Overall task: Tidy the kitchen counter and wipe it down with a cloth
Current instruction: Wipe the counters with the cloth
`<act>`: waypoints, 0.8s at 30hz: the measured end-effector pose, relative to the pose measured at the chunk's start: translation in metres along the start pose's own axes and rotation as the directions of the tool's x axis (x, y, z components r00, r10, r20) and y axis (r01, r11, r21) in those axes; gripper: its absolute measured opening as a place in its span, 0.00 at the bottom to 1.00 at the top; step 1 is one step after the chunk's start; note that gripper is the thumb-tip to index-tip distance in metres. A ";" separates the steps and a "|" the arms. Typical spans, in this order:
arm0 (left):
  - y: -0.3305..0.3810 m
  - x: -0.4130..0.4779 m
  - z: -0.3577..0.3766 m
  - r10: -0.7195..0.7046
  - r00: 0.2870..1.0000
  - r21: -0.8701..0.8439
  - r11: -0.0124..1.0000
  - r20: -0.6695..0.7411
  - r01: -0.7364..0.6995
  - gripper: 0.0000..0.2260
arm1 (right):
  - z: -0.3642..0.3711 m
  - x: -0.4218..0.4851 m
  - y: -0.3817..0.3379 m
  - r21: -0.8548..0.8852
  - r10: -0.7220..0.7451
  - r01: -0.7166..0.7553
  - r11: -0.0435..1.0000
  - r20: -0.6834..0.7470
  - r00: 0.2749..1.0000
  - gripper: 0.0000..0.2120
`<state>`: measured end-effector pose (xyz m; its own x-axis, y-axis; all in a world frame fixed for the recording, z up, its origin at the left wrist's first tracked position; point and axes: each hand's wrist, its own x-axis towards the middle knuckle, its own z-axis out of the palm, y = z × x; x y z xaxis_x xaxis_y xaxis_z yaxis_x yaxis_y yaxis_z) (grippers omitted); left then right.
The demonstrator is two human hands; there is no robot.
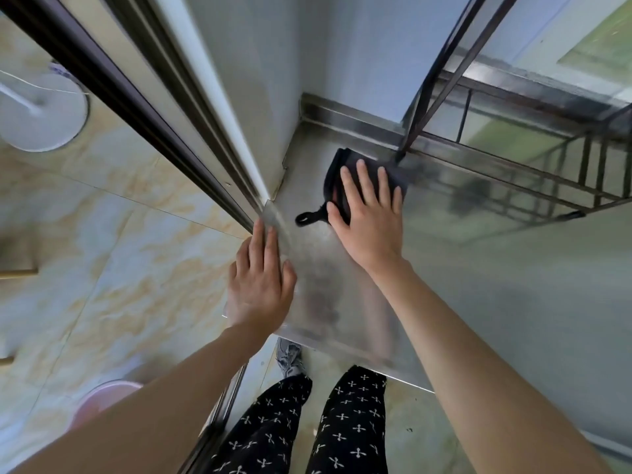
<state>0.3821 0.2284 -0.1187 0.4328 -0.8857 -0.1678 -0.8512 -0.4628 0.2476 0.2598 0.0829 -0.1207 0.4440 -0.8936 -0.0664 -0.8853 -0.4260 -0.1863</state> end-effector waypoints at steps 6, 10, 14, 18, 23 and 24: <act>0.003 -0.001 -0.003 -0.003 1.000 -0.016 1.000 0.000 0.003 0.25 | -0.017 -0.059 0.099 -0.040 0.327 -0.325 0.945 0.041 0.944 0.32; 0.003 -0.001 -0.002 -0.013 1.000 -0.021 1.000 0.016 0.013 0.26 | -0.029 -0.086 0.137 0.005 0.632 -0.633 0.774 0.055 0.773 0.30; 0.002 -0.002 -0.001 -0.021 1.000 -0.026 0.999 0.017 0.021 0.27 | -0.022 -0.082 0.098 0.065 0.686 -0.687 0.724 0.048 0.726 0.30; 0.002 -0.002 -0.003 -0.023 0.999 -0.085 0.996 0.034 0.025 0.28 | -0.006 -0.095 0.019 0.063 0.412 -0.414 0.908 0.034 0.910 0.31; -0.019 -0.010 -0.019 0.063 0.995 -0.470 0.883 0.071 -0.022 0.25 | 0.004 -0.144 -0.015 -0.008 -0.012 0.013 1.000 0.081 0.997 0.29; -0.028 -0.016 -0.022 0.049 0.995 -0.538 0.843 0.082 0.003 0.23 | 0.004 -0.156 -0.005 -0.028 -0.042 0.045 0.999 0.081 0.996 0.29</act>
<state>0.4054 0.2547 -0.1019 0.3642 -0.9016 -0.2334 -0.5563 -0.4116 0.7219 0.1955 0.2246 -0.1136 0.4907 -0.8604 -0.1376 -0.8681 -0.4692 -0.1618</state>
